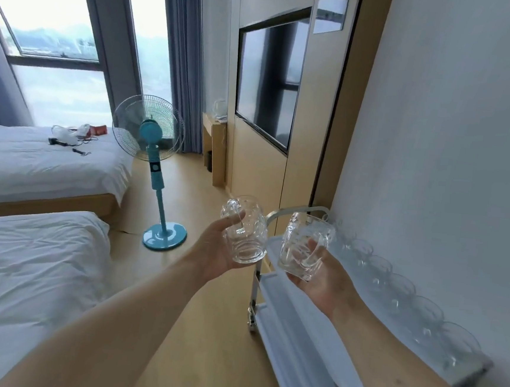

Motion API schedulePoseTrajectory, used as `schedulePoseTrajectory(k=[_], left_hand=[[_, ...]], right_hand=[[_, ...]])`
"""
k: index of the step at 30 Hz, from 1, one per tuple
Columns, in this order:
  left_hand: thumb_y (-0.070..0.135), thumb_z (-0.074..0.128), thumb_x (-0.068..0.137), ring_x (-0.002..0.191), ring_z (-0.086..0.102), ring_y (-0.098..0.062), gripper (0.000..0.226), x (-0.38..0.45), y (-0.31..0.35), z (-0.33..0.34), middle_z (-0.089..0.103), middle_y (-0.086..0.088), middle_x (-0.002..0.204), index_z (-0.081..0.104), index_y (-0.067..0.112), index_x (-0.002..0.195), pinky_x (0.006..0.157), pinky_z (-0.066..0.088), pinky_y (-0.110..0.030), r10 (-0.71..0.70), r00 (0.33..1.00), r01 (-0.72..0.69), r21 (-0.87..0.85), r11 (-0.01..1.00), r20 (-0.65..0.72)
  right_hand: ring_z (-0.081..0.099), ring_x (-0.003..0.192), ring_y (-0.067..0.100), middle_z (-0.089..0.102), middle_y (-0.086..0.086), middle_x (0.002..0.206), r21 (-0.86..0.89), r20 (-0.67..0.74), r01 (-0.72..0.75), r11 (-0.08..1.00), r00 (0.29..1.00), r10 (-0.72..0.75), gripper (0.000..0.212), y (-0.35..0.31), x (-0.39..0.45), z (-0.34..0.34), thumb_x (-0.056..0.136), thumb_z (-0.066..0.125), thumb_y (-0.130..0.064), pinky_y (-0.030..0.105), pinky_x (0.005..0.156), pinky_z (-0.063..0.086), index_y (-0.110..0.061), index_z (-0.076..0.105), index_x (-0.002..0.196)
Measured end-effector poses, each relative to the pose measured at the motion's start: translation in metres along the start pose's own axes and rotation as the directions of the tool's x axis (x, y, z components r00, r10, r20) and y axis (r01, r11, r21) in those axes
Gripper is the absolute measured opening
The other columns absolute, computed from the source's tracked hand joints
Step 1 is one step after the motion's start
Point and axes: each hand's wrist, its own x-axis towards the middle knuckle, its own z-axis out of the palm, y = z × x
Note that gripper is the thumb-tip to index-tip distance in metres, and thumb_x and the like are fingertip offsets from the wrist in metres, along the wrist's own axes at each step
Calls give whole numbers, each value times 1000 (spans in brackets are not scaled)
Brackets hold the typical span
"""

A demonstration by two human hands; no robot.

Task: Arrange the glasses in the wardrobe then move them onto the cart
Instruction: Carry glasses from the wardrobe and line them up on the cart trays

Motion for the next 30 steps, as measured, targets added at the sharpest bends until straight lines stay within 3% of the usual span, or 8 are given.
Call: schedulePoseTrajectory(k=[1,4,8,14,18,20,25,30], left_hand=[[34,80,77,117,65,-43,68,13,1,3,65,-23,131,55,17,137,101,48,-63,-9,1000,9,20,1000,-6],[36,81,68,113,63,-40,71,48,5,8,65,-20,129,61,14,132,106,44,-62,-28,999,31,81,996,-31],[42,87,55,108,63,-36,75,88,3,7,69,-14,116,66,14,121,107,45,-59,-75,996,80,146,986,-44],[53,88,56,89,71,-34,77,150,-3,-7,71,-15,109,66,15,120,73,60,-45,-15,984,78,355,932,-176],[55,95,44,103,69,-28,104,196,-3,-25,65,-12,118,48,16,127,87,60,-53,35,977,75,493,867,-211],[55,96,43,106,69,-25,108,221,-2,-34,66,-9,119,49,15,132,83,58,-43,50,982,57,546,836,-180],[55,96,33,104,65,-19,115,279,4,-49,64,-4,115,43,20,129,85,54,-35,37,992,51,643,764,-123],[51,97,36,108,62,-23,119,328,9,-60,61,-7,117,37,20,133,99,52,-45,-53,998,68,727,683,-44]], right_hand=[[61,111,34,67,15,120,-13,-29,-2,1000,1000,1,63,-5,11,-7,52,99,-28,48,103,45,-15,72,108],[56,121,40,58,20,136,-44,-67,-31,999,997,28,67,-20,39,-20,88,72,-37,49,112,40,-6,53,144],[66,108,37,66,16,119,-151,-10,-25,988,1000,24,56,-31,68,-37,79,78,-38,55,108,46,-6,69,124],[62,117,41,66,20,124,-172,-82,-29,985,997,15,58,-30,107,-59,61,92,-37,59,102,49,-8,77,110],[64,118,44,67,19,128,-152,-252,9,988,967,-48,70,-25,133,-73,53,96,-37,53,83,59,-11,71,114],[65,115,42,68,14,124,-167,-296,52,985,950,-100,73,-21,146,-79,51,95,-42,54,88,56,-14,69,114],[63,107,36,61,20,130,-187,-472,87,978,865,-168,38,-16,183,-88,98,64,-23,55,101,52,-10,56,133],[63,98,33,76,5,107,-223,-663,116,968,709,-238,41,-15,214,-86,87,75,-18,54,107,47,-14,61,125]])
